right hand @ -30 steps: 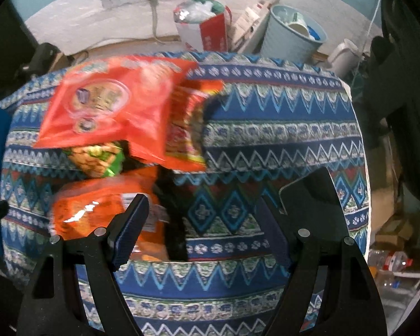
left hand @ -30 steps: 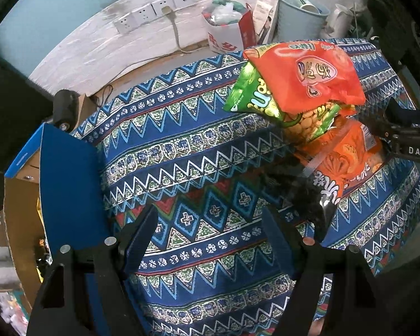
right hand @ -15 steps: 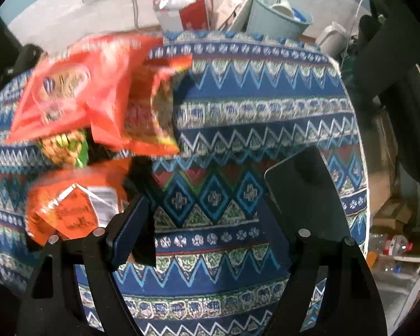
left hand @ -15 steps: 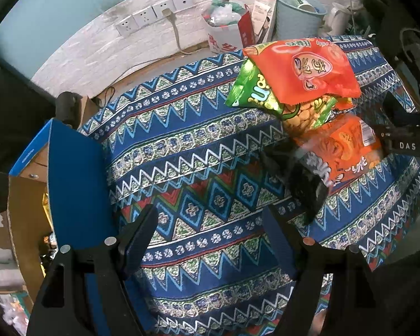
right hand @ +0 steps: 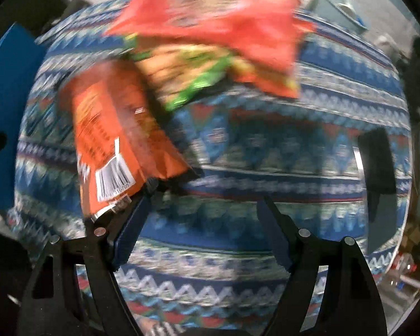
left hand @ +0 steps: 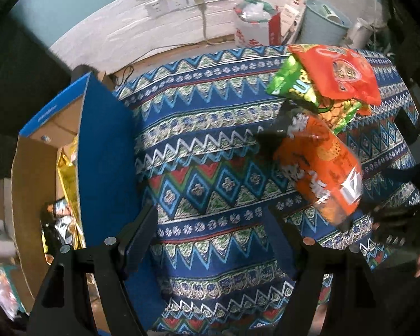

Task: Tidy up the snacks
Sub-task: 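Grasp the orange black-top chip bag with the left tool while the right tool grasps the red peanut bag, then lift both bags and carry them over the cardboard box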

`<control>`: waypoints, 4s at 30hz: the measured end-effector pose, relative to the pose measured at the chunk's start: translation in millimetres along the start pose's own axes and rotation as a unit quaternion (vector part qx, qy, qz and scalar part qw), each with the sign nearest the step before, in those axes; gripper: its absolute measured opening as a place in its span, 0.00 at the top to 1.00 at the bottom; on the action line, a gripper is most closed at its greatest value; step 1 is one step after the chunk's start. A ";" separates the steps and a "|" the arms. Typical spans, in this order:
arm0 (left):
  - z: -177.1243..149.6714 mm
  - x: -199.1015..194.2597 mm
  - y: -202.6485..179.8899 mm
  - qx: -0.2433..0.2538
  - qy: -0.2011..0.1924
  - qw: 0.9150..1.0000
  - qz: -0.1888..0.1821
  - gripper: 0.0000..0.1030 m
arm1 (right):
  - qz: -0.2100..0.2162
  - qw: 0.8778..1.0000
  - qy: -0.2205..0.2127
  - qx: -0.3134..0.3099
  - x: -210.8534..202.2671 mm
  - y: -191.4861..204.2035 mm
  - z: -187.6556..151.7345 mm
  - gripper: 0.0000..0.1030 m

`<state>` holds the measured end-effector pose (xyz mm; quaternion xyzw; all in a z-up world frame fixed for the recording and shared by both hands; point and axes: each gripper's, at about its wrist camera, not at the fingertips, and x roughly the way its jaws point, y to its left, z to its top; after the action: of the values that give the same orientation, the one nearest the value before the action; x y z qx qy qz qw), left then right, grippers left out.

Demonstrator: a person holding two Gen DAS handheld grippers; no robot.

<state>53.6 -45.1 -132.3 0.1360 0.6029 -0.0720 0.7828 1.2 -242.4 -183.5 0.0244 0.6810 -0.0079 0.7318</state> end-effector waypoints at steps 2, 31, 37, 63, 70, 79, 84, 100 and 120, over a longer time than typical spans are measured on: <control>-3.6 0.1 8.0 -0.010 0.002 1.000 -0.001 0.24 | 0.010 1.000 -0.002 -0.015 1.3 18.1 1.3 0.23; 60.4 17.8 -32.7 -0.050 0.009 0.998 -0.045 0.21 | -0.102 0.984 -0.131 -0.067 -71.8 -71.2 122.7 0.23; 70.3 34.7 -43.5 -0.067 0.033 0.996 -0.050 0.21 | -0.102 0.983 -0.141 -0.058 -62.0 -91.3 147.1 0.23; 63.3 77.6 -64.8 -0.038 0.051 0.997 -0.050 0.12 | 0.042 0.996 -0.062 -0.040 -26.4 -86.9 76.4 0.23; 55.1 98.4 -52.5 -0.064 0.069 0.992 -0.079 0.11 | 0.007 0.995 -0.021 -0.097 15.7 -66.7 68.4 0.23; 46.1 95.6 -64.5 -0.023 0.046 0.997 -0.062 0.33 | -0.043 0.990 -0.049 -0.124 35.4 -38.4 66.0 0.25; 45.1 84.4 -63.5 -0.014 0.040 0.998 -0.056 0.40 | -0.042 0.991 -0.059 -0.112 25.5 -39.7 66.1 0.50; 39.7 18.1 -29.9 -0.018 -0.034 0.998 -0.047 0.42 | -0.010 0.991 -0.118 -0.062 -40.4 -39.4 58.3 0.53; 10.1 -50.8 18.7 -0.021 -0.122 0.992 -0.017 0.42 | 0.026 0.982 -0.173 -0.073 -101.3 12.2 66.0 0.52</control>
<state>54.8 -33.0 -78.6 0.0997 0.5062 -0.0890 0.8520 60.2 -235.5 -77.5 -0.0129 0.5421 0.0570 0.8383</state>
